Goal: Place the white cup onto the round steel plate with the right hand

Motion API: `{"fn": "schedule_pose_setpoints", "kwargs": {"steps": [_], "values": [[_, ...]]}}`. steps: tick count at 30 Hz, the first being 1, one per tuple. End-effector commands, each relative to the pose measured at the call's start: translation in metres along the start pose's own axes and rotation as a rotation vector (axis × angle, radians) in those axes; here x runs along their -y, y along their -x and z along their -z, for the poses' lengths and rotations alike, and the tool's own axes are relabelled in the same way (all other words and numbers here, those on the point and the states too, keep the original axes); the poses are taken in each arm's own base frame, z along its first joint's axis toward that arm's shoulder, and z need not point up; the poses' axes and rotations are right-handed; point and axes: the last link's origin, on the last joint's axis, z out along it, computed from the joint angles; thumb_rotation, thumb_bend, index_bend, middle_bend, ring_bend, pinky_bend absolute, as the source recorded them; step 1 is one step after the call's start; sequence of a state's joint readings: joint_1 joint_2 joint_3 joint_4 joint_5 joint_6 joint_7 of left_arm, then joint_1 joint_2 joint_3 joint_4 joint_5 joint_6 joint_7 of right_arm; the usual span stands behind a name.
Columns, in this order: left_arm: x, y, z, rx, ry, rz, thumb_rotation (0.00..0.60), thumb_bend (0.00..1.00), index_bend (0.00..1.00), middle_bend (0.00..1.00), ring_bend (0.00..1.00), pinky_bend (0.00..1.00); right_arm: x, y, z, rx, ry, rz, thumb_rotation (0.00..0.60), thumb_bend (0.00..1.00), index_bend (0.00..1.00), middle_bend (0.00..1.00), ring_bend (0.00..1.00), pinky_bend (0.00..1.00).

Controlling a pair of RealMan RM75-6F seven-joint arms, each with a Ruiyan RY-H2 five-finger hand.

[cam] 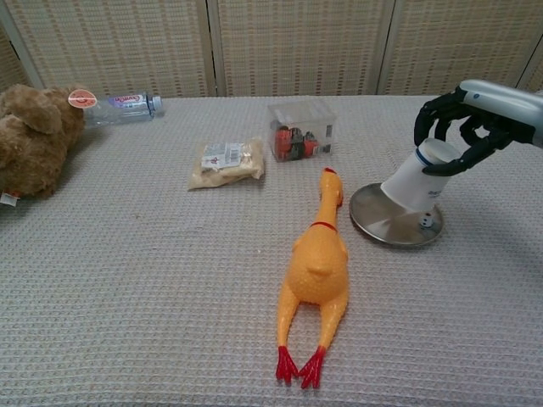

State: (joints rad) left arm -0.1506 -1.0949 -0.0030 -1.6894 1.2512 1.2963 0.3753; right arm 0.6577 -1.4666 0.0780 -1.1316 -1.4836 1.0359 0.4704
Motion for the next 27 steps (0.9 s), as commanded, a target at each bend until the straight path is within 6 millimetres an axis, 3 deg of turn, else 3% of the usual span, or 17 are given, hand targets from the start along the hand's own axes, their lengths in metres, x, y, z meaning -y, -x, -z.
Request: {"fn": "schedule_pose_setpoints", "kwargs": {"steps": [1, 15, 27], "values": [[0.000, 0.000, 0.000, 0.002, 0.001, -0.001, 0.600, 0.37, 0.01, 0.20, 0.27, 0.42, 0.001, -0.002, 0.006, 0.060, 0.043, 0.038, 0.600, 0.12, 0.59, 0.55, 0.50, 0.83], [0.000, 0.000, 0.000, -0.001, 0.001, 0.000, 0.600, 0.37, 0.01, 0.20, 0.29, 0.43, -0.003, 0.016, -0.005, 0.064, 0.066, 0.091, 0.600, 0.12, 0.59, 0.55, 0.50, 0.83], [0.001, -0.001, 0.000, 0.000, 0.000, 0.006, 0.600, 0.37, 0.01, 0.20, 0.29, 0.43, -0.002, 0.040, -0.038, -0.027, -0.003, 0.075, 0.600, 0.12, 0.60, 0.55, 0.50, 0.83]]}}
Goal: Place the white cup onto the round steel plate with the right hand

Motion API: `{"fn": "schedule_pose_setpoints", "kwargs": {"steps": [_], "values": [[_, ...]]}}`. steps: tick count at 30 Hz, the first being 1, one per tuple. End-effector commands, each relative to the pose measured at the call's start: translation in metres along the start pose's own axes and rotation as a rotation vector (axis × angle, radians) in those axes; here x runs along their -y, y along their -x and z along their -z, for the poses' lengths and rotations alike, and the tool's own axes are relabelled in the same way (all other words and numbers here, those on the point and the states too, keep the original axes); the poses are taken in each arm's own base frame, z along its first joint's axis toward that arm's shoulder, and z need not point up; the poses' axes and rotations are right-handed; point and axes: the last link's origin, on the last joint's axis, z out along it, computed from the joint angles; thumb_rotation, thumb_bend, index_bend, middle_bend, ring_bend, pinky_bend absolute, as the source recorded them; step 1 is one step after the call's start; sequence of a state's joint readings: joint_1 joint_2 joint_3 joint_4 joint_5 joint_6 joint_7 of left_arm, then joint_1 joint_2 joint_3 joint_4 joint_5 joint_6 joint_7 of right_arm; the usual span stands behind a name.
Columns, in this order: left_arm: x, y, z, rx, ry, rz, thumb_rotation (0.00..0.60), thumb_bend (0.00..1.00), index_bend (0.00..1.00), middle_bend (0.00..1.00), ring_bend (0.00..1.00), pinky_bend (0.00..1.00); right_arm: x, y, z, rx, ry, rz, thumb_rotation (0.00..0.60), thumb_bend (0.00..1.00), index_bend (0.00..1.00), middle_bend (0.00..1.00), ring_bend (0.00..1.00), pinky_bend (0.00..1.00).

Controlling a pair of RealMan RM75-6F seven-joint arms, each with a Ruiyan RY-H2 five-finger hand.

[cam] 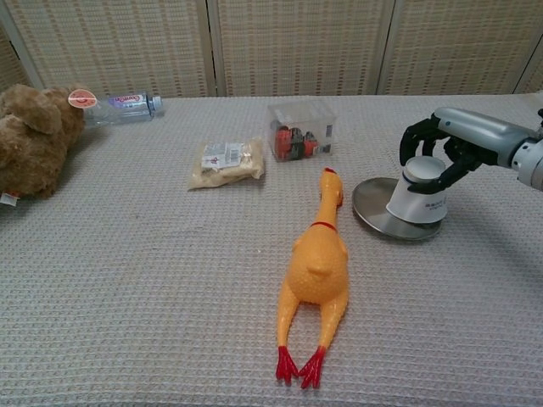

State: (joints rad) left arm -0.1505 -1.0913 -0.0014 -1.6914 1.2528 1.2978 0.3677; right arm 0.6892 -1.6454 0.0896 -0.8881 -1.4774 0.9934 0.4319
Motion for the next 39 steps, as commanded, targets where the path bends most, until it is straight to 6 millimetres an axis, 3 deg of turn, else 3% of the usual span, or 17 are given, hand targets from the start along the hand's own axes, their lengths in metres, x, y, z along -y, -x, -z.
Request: {"fn": "schedule_pose_setpoints", "kwargs": {"steps": [1, 10, 21, 34, 39], "values": [[0.000, 0.000, 0.000, 0.001, 0.000, 0.001, 0.600, 0.37, 0.01, 0.20, 0.29, 0.43, 0.009, 0.009, -0.014, -0.039, -0.042, -0.013, 0.600, 0.12, 0.60, 0.55, 0.50, 0.83], [0.000, 0.001, 0.000, 0.006, 0.002, 0.002, 0.600, 0.37, 0.01, 0.20, 0.29, 0.43, 0.014, 0.016, -0.026, -0.056, -0.076, -0.032, 0.600, 0.12, 0.60, 0.55, 0.50, 0.83], [0.000, 0.000, 0.000, 0.006, 0.003, 0.004, 0.600, 0.37, 0.01, 0.20, 0.29, 0.43, 0.018, 0.026, -0.023, 0.055, -0.105, -0.176, 0.600, 0.12, 0.60, 0.55, 0.50, 0.83], [-0.001, 0.001, 0.001, 0.010, 0.007, -0.001, 0.600, 0.37, 0.03, 0.20, 0.29, 0.43, -0.005, 0.017, -0.022, -0.024, -0.030, -0.036, 0.600, 0.12, 0.60, 0.55, 0.50, 0.83], [-0.002, 0.002, 0.000, 0.015, 0.009, -0.005, 0.600, 0.37, 0.03, 0.20, 0.29, 0.43, -0.006, 0.022, -0.022, -0.015, -0.020, -0.111, 0.600, 0.12, 0.60, 0.55, 0.50, 0.83]]}}
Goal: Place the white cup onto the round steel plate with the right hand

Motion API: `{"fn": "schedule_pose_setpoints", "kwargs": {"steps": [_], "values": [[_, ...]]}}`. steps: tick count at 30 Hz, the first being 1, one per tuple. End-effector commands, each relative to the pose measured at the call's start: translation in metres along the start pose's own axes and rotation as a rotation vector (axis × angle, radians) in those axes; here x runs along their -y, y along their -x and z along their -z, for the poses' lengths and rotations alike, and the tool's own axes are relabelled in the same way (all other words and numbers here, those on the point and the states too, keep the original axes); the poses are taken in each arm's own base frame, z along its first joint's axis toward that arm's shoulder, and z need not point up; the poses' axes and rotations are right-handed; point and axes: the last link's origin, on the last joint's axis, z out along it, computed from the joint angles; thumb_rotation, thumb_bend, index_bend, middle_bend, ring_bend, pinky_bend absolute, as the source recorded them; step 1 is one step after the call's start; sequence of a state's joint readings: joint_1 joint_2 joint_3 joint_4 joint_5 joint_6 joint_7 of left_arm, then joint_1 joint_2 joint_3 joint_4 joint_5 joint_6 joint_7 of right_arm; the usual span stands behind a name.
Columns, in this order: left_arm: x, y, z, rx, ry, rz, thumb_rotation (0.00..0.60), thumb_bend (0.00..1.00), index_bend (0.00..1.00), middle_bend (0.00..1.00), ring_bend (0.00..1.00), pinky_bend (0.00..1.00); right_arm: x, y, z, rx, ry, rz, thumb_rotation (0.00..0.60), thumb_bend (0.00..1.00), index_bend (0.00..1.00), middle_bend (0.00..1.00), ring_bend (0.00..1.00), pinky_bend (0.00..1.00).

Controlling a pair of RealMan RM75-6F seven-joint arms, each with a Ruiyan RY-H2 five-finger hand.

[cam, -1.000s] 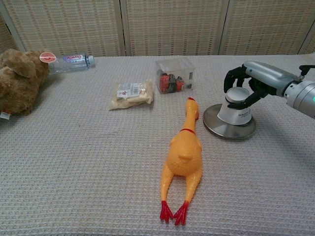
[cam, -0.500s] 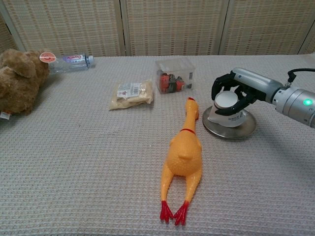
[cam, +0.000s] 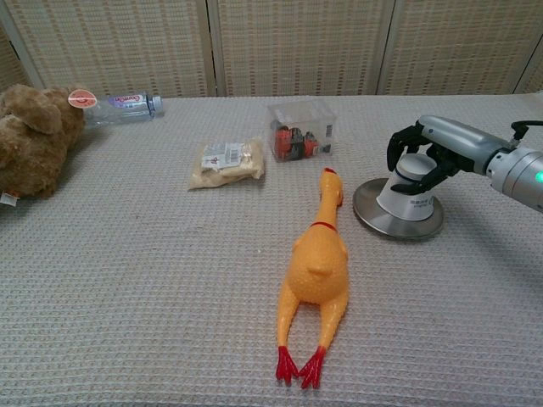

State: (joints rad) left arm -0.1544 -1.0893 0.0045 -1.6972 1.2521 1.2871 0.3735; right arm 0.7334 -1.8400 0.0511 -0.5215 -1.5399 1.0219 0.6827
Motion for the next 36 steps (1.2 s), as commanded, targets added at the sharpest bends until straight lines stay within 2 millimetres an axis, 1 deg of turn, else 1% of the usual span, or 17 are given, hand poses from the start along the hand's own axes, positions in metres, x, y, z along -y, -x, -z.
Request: {"fn": "schedule_pose_setpoints", "kwargs": {"steps": [1, 7, 12, 15, 22, 28, 30, 32, 36], "values": [[0.000, 0.000, 0.000, 0.002, 0.001, -0.002, 0.600, 0.37, 0.03, 0.20, 0.29, 0.43, 0.001, 0.005, 0.002, 0.017, 0.000, -0.108, 0.600, 0.12, 0.60, 0.55, 0.50, 0.83], [0.000, 0.000, 0.000, 0.004, -0.001, -0.003, 0.600, 0.37, 0.03, 0.20, 0.29, 0.43, 0.009, 0.012, 0.007, 0.120, -0.047, -0.367, 0.600, 0.12, 0.60, 0.55, 0.50, 0.83], [-0.001, 0.000, 0.001, 0.004, 0.000, -0.003, 0.600, 0.37, 0.03, 0.20, 0.29, 0.43, 0.012, 0.013, 0.009, 0.151, -0.075, -0.461, 0.600, 0.12, 0.60, 0.55, 0.50, 0.83], [-0.001, 0.000, 0.001, 0.005, 0.002, -0.002, 0.600, 0.37, 0.03, 0.20, 0.29, 0.43, 0.009, 0.011, 0.008, 0.130, -0.082, -0.410, 0.600, 0.12, 0.60, 0.55, 0.50, 0.83], [-0.001, 0.000, 0.001, 0.008, 0.001, -0.001, 0.600, 0.37, 0.03, 0.20, 0.29, 0.43, -0.003, 0.007, 0.005, 0.025, -0.051, -0.104, 0.600, 0.12, 0.60, 0.55, 0.50, 0.83], [-0.001, 0.001, 0.000, 0.013, 0.003, -0.003, 0.600, 0.37, 0.03, 0.20, 0.29, 0.43, -0.008, 0.003, 0.003, -0.030, -0.023, 0.083, 0.600, 0.12, 0.60, 0.55, 0.50, 0.83], [-0.001, 0.001, 0.000, 0.014, 0.002, -0.003, 0.600, 0.37, 0.03, 0.20, 0.29, 0.43, -0.008, 0.003, 0.003, -0.037, -0.021, 0.081, 0.600, 0.12, 0.60, 0.55, 0.50, 0.83], [-0.001, 0.001, 0.000, 0.017, 0.002, -0.003, 0.600, 0.37, 0.03, 0.20, 0.29, 0.43, -0.006, 0.005, 0.003, -0.032, -0.023, 0.034, 0.600, 0.12, 0.60, 0.55, 0.50, 0.83], [-0.002, 0.002, 0.000, 0.020, 0.004, -0.004, 0.600, 0.37, 0.03, 0.20, 0.29, 0.43, -0.002, 0.010, 0.004, 0.010, -0.034, -0.158, 0.600, 0.12, 0.60, 0.55, 0.50, 0.83]]}}
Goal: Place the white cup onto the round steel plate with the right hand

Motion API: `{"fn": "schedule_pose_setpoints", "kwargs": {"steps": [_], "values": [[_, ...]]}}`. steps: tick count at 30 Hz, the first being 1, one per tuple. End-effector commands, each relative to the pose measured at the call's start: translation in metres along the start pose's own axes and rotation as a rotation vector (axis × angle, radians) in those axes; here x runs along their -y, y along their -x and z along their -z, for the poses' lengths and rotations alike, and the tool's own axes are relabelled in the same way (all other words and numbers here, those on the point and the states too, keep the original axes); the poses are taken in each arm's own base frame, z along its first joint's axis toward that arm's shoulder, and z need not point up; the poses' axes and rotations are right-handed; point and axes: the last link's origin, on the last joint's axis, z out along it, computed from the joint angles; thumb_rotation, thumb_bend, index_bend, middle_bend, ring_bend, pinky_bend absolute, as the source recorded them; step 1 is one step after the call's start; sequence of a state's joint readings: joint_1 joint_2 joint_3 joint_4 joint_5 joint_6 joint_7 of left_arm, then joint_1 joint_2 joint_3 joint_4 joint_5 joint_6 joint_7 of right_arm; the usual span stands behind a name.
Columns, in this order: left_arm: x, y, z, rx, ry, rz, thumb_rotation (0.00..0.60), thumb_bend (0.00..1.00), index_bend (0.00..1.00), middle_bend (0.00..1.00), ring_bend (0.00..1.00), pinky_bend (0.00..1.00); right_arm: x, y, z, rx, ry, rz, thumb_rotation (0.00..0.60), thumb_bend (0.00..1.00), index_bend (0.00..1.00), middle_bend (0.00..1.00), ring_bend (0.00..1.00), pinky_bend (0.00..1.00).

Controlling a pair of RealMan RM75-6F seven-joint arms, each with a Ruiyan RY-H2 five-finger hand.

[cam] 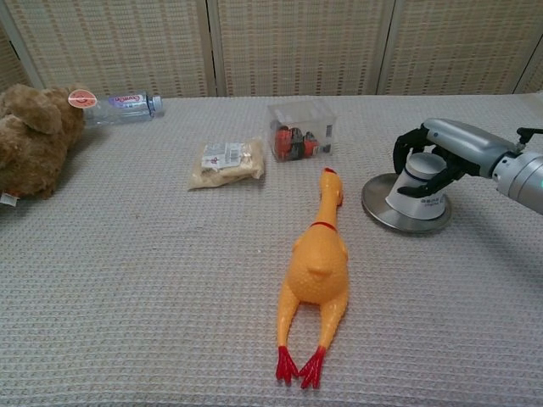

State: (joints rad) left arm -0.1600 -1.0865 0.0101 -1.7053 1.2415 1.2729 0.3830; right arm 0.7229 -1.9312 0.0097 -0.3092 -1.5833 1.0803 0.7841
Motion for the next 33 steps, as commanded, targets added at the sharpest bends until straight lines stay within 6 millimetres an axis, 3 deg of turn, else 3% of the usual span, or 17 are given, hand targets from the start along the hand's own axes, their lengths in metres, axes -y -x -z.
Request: {"fn": "schedule_pose_setpoints", "kwargs": {"steps": [1, 4, 7, 22, 33], "values": [[0.000, 0.000, 0.000, 0.000, 0.000, -0.001, 0.600, 0.37, 0.03, 0.20, 0.29, 0.43, 0.008, 0.007, 0.001, 0.050, -0.015, -0.268, 0.600, 0.12, 0.60, 0.55, 0.50, 0.83], [0.000, 0.000, 0.000, -0.001, -0.001, 0.000, 0.600, 0.37, 0.03, 0.20, 0.29, 0.43, 0.011, 0.007, 0.002, 0.092, -0.027, -0.401, 0.600, 0.12, 0.60, 0.55, 0.50, 0.83], [0.000, 0.000, 0.000, 0.000, -0.002, 0.000, 0.600, 0.37, 0.03, 0.20, 0.29, 0.43, 0.010, 0.004, 0.001, 0.090, -0.031, -0.401, 0.600, 0.12, 0.60, 0.55, 0.50, 0.83], [0.000, 0.000, 0.000, 0.003, 0.001, 0.000, 0.600, 0.37, 0.03, 0.20, 0.29, 0.43, -0.004, -0.010, 0.000, -0.089, 0.022, 0.111, 0.600, 0.12, 0.60, 0.55, 0.50, 0.83], [-0.001, 0.001, 0.000, 0.007, 0.000, -0.005, 0.600, 0.37, 0.03, 0.20, 0.29, 0.43, 0.006, -0.016, 0.009, -0.135, -0.057, -0.041, 0.600, 0.12, 0.60, 0.55, 0.50, 0.83]]}}
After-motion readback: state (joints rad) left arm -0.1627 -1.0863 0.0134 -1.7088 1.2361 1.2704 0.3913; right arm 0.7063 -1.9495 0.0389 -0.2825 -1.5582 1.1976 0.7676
